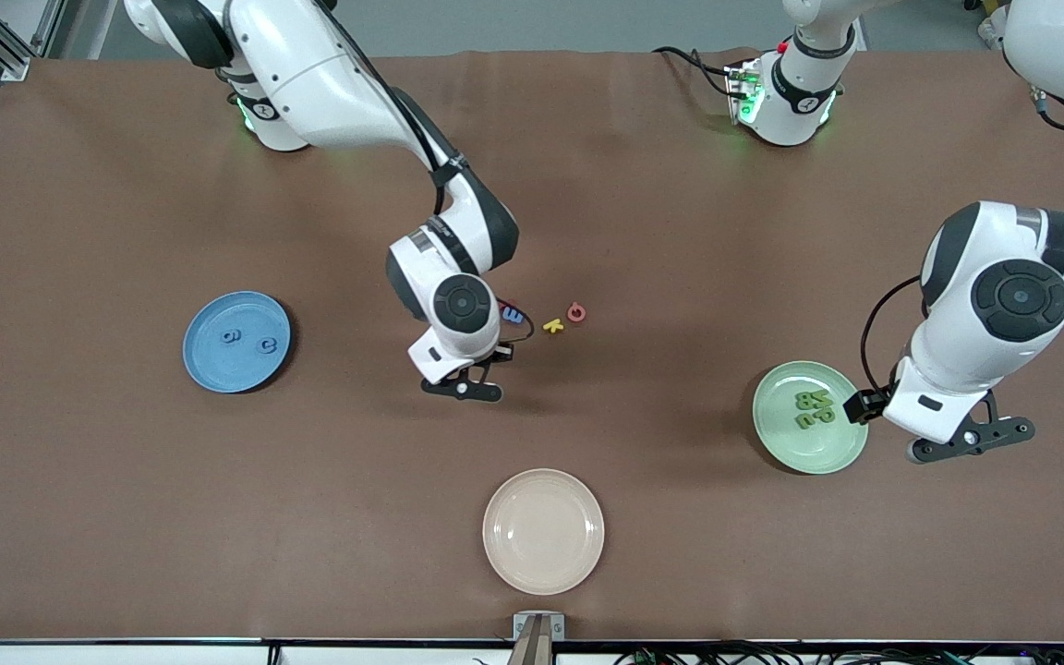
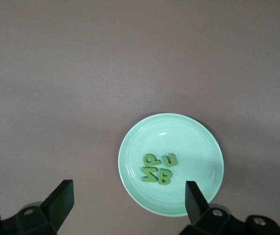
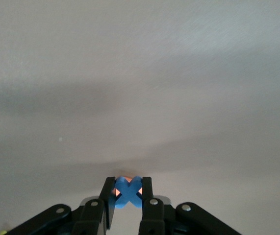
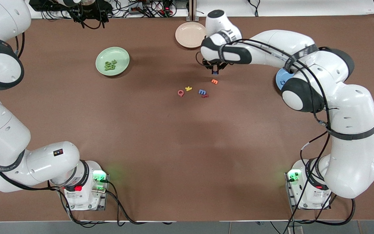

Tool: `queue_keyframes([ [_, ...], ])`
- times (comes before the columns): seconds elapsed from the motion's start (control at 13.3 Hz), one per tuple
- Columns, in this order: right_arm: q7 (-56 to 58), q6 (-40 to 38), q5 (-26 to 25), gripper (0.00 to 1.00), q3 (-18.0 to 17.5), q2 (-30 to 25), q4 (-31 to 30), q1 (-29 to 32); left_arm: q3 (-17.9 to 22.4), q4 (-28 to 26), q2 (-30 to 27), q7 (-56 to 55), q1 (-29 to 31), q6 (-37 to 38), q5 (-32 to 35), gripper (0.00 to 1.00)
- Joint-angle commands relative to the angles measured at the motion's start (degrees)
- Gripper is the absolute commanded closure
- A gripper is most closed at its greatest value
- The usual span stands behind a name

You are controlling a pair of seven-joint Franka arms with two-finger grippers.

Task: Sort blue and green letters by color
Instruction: 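Release the u with the left gripper while the right gripper carries the x, then release the blue x onto the blue plate with the right gripper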

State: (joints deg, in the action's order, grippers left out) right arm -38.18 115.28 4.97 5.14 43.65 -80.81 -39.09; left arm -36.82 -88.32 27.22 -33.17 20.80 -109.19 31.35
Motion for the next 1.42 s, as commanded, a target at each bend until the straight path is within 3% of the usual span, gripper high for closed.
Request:
queue_keyframes([
  [0.0,9.13,-0.68,-0.05,0.89,-0.57,-6.44,-6.34,3.92,-1.32,2.18,-0.23,1.53,0.03,2.84,0.03,0.0],
  [0.45,35.58,2.32,-0.23,0.89,-0.39,-19.55,-24.54,16.3,-1.15,2.01,-2.96,2.76,-0.49,3.63,-3.29,0.0],
  [0.52,39.98,2.32,-0.31,0.89,-0.31,-20.43,-25.96,18.85,0.85,2.01,-4.27,3.37,-1.45,3.98,-5.92,0.0],
  [0.97,52.49,8.36,-1.9,0.89,-0.22,-25.09,-36.06,27.3,24.22,-0.09,-16.91,16.02,-17.08,10.73,-24.56,0.0],
  [1.12,55.39,12.23,-2.95,0.89,-0.22,-26.32,-40.28,29.41,28.8,-3.85,-22.01,17.43,-20.86,11.45,-27.73,0.0],
  [1.35,60.75,17.76,-2.95,0.89,-0.22,-27.82,-45.38,32.05,32.33,-10.01,-29.22,19.37,-24.13,11.54,-28.63,0.0],
])
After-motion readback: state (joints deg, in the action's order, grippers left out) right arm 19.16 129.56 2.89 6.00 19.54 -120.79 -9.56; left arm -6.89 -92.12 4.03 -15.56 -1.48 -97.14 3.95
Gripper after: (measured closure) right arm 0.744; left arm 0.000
